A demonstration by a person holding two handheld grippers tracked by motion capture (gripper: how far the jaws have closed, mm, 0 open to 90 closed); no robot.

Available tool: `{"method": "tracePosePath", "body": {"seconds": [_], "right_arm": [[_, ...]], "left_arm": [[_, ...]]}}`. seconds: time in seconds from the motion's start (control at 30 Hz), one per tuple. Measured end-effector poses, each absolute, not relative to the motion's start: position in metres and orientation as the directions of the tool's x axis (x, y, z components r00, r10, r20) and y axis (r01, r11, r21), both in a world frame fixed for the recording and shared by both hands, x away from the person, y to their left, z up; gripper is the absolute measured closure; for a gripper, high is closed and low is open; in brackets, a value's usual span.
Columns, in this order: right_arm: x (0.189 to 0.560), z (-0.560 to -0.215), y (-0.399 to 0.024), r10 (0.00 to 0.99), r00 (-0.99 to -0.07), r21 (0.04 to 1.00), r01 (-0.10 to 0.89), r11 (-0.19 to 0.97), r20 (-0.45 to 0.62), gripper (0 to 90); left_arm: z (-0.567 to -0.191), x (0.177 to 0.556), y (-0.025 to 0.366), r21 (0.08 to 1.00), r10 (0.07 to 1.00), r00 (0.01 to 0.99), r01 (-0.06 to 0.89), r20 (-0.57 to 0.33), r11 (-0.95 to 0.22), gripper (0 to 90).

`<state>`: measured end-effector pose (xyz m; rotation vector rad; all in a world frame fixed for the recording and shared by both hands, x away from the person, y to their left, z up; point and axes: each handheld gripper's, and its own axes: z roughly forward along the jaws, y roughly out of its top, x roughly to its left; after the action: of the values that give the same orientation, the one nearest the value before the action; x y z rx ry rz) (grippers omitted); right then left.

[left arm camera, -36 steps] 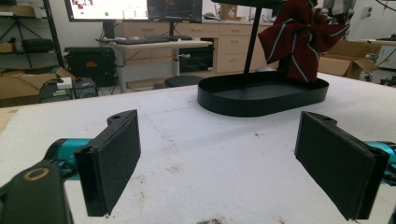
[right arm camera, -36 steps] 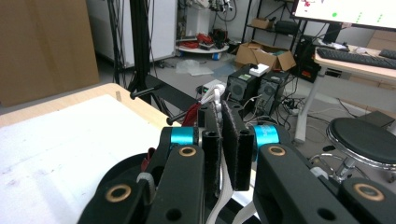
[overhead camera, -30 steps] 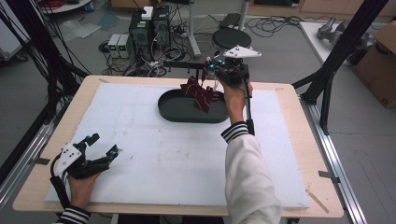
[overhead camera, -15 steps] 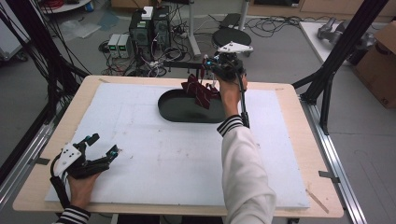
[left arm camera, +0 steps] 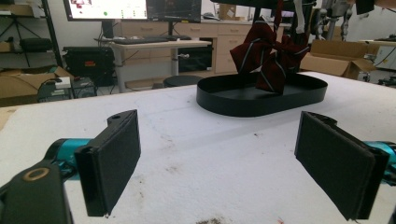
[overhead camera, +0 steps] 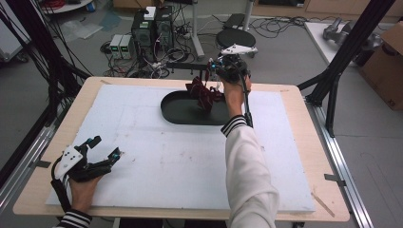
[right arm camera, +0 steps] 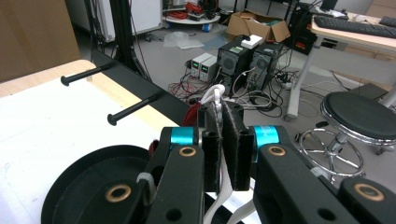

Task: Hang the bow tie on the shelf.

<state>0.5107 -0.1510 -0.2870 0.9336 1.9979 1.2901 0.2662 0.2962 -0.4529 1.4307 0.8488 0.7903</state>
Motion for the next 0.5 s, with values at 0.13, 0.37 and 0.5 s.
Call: {"method": "tracePosePath", "body": {"seconds": [0.13,0.37,0.5], "right_arm": [[0.5115,-0.2878,-0.1503,0.806,-0.584,0.925,0.246,0.288,-0.096,86.0],[0.5129,-0.289,-0.1513,0.807,-0.583,0.921,0.252,0.297,-0.101,85.6],[0.5128,-0.2894,-0.1487,0.809,-0.577,0.918,0.25,0.308,-0.114,85.3]], "left_arm": [[-0.4527,0.2662,0.2962,0.999,0.867,0.499,0.042,-0.022,0.001,14.7],[-0.4528,0.2665,0.2963,0.999,0.865,0.5,0.044,-0.024,0.002,14.7],[-0.4529,0.2666,0.2963,0.999,0.865,0.501,0.042,-0.024,0.003,14.7]]}}
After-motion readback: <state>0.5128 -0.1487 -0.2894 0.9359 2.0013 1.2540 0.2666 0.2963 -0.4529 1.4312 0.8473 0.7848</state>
